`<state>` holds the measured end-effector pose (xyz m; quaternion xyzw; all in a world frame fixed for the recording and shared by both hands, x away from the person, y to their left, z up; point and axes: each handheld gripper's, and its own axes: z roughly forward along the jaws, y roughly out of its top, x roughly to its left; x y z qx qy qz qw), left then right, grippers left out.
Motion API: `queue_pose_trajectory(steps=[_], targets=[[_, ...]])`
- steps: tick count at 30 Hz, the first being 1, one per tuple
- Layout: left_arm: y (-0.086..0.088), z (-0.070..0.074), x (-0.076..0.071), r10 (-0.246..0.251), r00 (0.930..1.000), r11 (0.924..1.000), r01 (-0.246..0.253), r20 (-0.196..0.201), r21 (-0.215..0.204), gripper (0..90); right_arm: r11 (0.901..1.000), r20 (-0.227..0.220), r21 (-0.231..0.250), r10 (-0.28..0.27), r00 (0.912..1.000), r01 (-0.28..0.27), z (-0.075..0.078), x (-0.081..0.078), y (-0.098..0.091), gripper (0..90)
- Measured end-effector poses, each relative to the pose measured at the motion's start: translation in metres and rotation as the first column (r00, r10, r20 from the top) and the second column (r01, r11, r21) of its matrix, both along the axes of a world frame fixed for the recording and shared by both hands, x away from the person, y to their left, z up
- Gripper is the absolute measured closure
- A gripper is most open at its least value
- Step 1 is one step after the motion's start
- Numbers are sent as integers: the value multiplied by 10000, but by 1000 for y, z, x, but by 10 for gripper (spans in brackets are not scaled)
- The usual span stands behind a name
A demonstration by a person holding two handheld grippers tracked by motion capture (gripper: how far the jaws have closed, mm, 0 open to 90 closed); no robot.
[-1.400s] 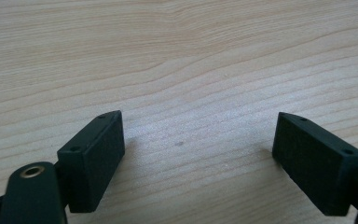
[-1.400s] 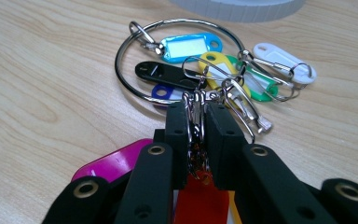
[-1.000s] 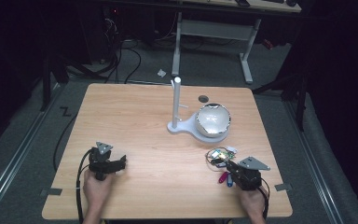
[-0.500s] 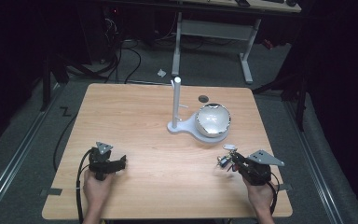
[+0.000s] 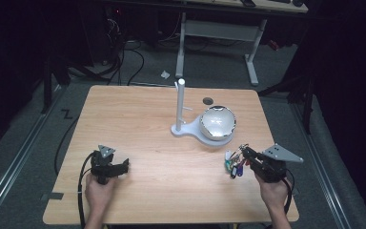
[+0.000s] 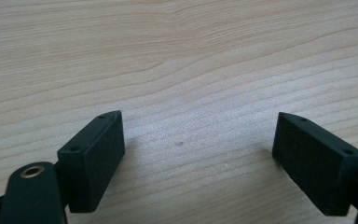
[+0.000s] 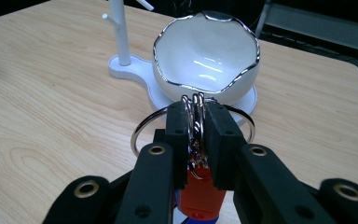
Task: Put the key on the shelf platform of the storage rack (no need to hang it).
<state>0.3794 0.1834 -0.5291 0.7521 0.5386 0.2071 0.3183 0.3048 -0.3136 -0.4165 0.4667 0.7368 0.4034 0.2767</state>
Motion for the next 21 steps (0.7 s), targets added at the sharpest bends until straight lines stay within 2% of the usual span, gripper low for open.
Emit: queue_pose_trajectory(steps=[8,12,14,17,21], targets=[[0,0,0,-2,10000,10000,2,1,4,171,9998,268,59,192,9995,-193,17,5,-1,809],[0,0,0,-2,10000,10000,2,0,6,171,9997,465,-127,209,9987,-203,28,6,-1,862],[0,0,0,-3,10000,10000,3,0,4,171,9995,524,-22,326,9981,-326,34,8,-2,863],[0,0,0,-1,10000,10000,1,-1,4,171,9986,594,-412,367,9976,-342,38,10,2,864],[0,0,0,-4,10000,10000,4,-2,1,171,9978,661,-425,528,9964,-501,44,14,5,865]])
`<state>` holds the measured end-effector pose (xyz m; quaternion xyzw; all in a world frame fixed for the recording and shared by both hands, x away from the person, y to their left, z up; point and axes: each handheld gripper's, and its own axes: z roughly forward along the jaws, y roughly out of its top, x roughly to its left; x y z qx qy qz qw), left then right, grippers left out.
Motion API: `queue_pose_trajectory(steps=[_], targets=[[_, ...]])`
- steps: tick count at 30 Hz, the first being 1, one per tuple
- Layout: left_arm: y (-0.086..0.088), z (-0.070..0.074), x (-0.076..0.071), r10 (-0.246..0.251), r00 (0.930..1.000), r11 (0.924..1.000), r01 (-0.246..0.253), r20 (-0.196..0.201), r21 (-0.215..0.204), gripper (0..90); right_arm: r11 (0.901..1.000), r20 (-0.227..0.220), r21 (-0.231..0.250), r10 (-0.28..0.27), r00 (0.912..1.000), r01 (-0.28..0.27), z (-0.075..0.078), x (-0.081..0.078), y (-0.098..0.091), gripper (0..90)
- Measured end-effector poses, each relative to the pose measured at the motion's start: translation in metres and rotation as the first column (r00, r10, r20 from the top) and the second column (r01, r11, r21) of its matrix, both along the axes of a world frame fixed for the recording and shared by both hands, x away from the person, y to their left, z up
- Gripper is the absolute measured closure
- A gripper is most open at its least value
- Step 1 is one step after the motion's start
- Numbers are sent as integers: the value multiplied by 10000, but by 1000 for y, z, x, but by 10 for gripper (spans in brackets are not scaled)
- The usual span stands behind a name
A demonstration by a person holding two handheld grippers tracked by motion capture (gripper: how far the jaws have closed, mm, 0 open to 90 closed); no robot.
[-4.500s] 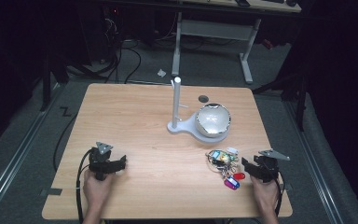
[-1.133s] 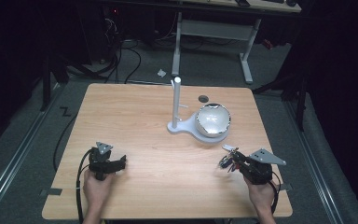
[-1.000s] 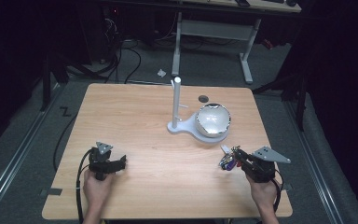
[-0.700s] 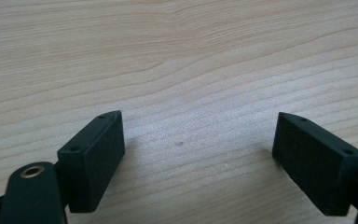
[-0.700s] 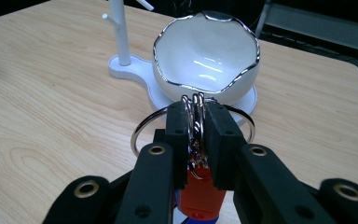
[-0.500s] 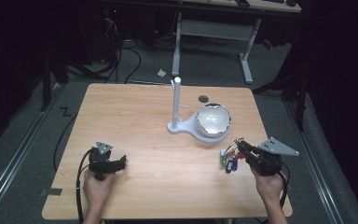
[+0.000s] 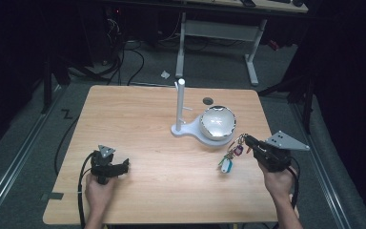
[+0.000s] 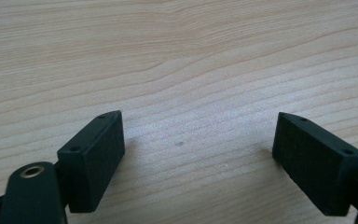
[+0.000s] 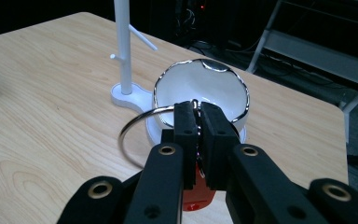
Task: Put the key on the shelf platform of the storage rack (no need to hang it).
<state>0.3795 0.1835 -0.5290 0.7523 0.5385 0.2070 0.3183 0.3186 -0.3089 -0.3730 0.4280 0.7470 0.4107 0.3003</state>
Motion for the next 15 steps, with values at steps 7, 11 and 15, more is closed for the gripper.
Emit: queue_pose_trajectory(steps=[7,11,15], targets=[[0,0,0,0,10000,10000,0,0,-1,171,9998,339,132,151,9993,-155,18,7,0,865],[0,0,0,3,10000,10000,-3,-1,-6,171,9996,528,87,257,9983,-262,30,11,1,864],[0,0,0,-2,10000,10000,2,-2,-9,171,9993,688,-2,380,9969,-381,41,17,4,865]])
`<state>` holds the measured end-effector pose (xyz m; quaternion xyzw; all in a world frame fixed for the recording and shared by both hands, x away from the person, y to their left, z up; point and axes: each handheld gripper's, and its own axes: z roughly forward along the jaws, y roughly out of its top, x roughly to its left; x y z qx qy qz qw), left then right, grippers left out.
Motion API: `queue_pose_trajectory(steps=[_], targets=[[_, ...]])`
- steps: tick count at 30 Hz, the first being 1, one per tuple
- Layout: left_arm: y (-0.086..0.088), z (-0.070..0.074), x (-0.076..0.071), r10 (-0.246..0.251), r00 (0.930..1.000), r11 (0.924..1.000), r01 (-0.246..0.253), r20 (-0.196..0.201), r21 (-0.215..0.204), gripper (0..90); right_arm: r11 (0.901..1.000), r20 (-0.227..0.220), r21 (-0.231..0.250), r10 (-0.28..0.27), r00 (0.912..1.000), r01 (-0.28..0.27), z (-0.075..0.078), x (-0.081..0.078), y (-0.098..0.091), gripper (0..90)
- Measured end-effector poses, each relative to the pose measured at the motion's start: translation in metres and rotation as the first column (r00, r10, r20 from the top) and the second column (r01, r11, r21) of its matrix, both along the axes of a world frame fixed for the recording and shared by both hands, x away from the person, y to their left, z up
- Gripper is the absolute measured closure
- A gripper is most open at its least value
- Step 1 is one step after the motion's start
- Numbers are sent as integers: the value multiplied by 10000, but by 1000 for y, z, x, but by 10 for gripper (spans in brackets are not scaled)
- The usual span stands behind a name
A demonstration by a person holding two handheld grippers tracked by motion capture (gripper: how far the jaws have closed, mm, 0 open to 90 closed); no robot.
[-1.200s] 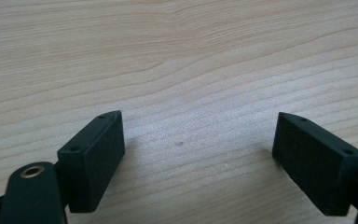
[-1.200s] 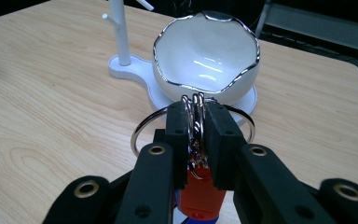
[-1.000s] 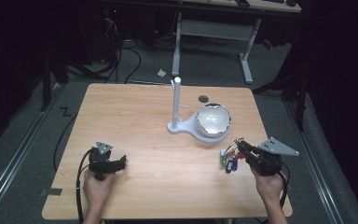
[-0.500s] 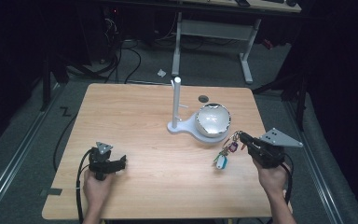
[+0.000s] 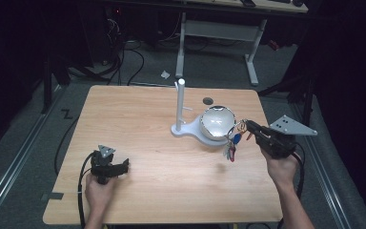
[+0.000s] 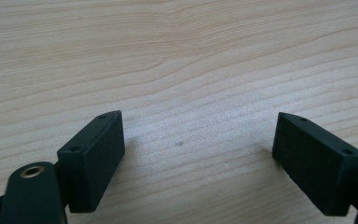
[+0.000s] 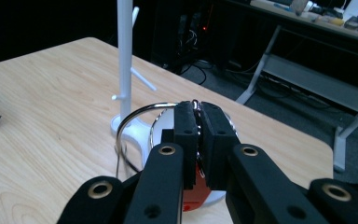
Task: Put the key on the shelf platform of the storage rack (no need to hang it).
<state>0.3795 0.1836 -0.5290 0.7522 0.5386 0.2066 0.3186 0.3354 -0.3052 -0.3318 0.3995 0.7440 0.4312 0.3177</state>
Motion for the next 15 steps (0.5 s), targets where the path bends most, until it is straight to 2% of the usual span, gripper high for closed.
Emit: queue_pose_trajectory(steps=[15], targets=[[0,0,0,-2,10000,10000,2,0,-5,172,9999,325,24,118,9994,-119,32,30,8,865]])
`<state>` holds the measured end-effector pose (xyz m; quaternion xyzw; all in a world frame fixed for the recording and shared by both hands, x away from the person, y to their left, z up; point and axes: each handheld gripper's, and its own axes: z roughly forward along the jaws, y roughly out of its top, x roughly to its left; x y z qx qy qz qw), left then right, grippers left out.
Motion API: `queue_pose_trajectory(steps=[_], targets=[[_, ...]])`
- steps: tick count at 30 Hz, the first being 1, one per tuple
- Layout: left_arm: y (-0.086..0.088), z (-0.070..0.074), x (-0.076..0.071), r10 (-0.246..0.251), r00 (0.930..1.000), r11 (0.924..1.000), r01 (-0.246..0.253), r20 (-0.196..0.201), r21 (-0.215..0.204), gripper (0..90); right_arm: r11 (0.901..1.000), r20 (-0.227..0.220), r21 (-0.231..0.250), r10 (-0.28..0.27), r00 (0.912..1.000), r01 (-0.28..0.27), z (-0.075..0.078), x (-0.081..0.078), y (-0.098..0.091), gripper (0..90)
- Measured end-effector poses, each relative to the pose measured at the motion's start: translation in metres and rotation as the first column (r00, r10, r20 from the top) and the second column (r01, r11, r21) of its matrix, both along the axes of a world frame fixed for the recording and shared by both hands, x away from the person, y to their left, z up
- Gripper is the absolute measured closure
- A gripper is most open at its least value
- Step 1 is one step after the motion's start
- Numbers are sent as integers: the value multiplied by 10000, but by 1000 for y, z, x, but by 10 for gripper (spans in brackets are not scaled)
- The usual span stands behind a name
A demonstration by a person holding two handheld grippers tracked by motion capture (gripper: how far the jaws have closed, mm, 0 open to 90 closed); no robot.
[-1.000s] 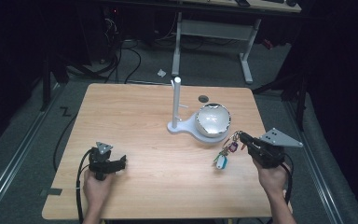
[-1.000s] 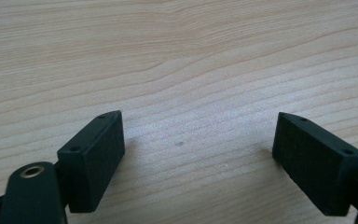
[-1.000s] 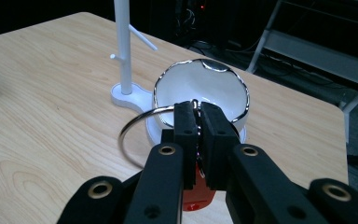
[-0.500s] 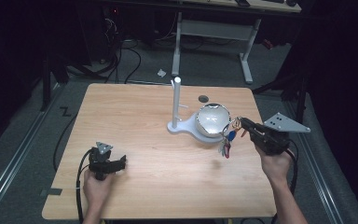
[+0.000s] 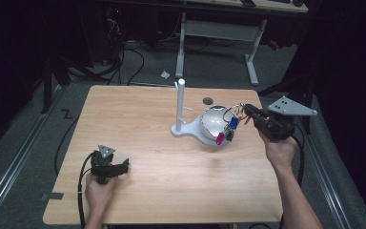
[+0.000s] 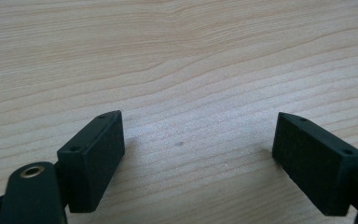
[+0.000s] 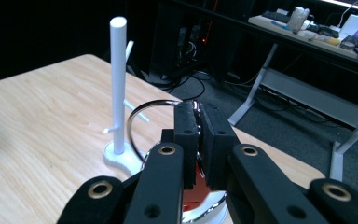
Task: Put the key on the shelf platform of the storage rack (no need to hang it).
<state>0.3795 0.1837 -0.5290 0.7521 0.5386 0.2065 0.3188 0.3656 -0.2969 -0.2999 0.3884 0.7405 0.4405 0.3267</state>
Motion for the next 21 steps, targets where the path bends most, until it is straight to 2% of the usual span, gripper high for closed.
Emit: queue_pose_trajectory(steps=[13,19,21], targets=[[0,0,0,4,10000,10000,-4,0,-2,172,9993,-243,39,-365,9990,366,1,29,3,864],[0,0,0,1,10000,10000,-1,-1,0,171,9989,-428,51,-468,9980,471,-5,43,5,864],[0,0,0,-9,10000,10000,9,-2,5,172,9986,-624,94,-508,9968,515,-9,48,8,864]])
